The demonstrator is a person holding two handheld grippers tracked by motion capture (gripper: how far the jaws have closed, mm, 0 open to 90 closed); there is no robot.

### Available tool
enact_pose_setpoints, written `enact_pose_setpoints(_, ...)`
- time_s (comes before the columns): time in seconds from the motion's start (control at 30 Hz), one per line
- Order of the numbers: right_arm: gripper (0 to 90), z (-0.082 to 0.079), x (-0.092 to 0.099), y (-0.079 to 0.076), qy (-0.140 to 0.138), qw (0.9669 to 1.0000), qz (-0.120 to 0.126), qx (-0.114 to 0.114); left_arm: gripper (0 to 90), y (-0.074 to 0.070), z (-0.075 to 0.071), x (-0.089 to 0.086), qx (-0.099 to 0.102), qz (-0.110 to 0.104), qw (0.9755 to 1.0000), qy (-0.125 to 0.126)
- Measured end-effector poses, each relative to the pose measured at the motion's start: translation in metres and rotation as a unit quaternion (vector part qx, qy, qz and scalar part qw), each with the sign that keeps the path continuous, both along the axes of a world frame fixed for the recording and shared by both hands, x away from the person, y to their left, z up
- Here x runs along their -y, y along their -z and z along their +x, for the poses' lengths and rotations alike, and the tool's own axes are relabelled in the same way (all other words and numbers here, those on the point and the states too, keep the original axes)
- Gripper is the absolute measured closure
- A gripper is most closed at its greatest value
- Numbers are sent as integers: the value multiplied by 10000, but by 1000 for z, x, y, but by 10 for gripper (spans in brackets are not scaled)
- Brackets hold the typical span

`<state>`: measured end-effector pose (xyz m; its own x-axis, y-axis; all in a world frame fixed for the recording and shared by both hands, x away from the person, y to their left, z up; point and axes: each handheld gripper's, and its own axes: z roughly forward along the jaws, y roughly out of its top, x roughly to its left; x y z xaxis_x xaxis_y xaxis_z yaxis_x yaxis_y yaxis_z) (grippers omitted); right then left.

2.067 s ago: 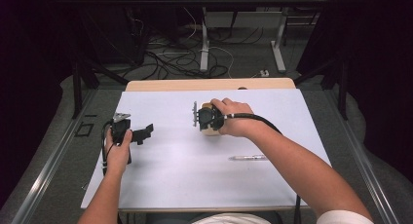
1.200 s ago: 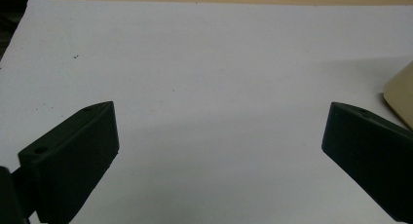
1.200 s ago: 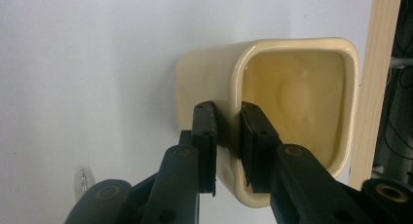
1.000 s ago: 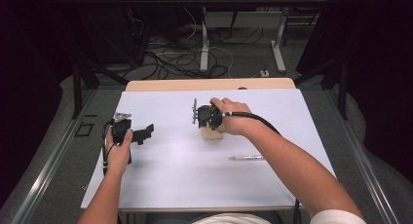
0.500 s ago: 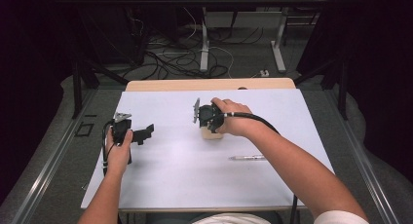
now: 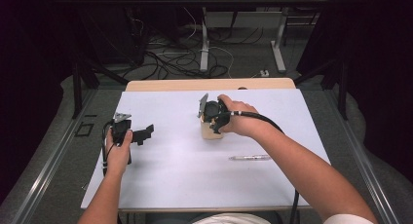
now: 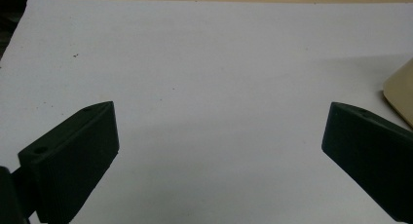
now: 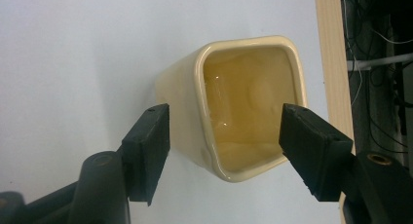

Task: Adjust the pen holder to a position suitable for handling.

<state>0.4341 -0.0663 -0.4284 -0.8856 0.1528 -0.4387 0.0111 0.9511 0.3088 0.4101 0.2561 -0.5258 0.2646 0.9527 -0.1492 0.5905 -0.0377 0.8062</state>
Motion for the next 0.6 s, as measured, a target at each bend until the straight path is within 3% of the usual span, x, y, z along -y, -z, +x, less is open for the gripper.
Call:
enact_pose_setpoints(0.17,298,-7,5,-4,-23,9999,36,105,1,0,0,0,-5,-9,10000,-8)
enact_pose_setpoints(0.6,282,-20,21,-2,34,9999,-1,148,1,1,0,0,-25,6,10000,-13)
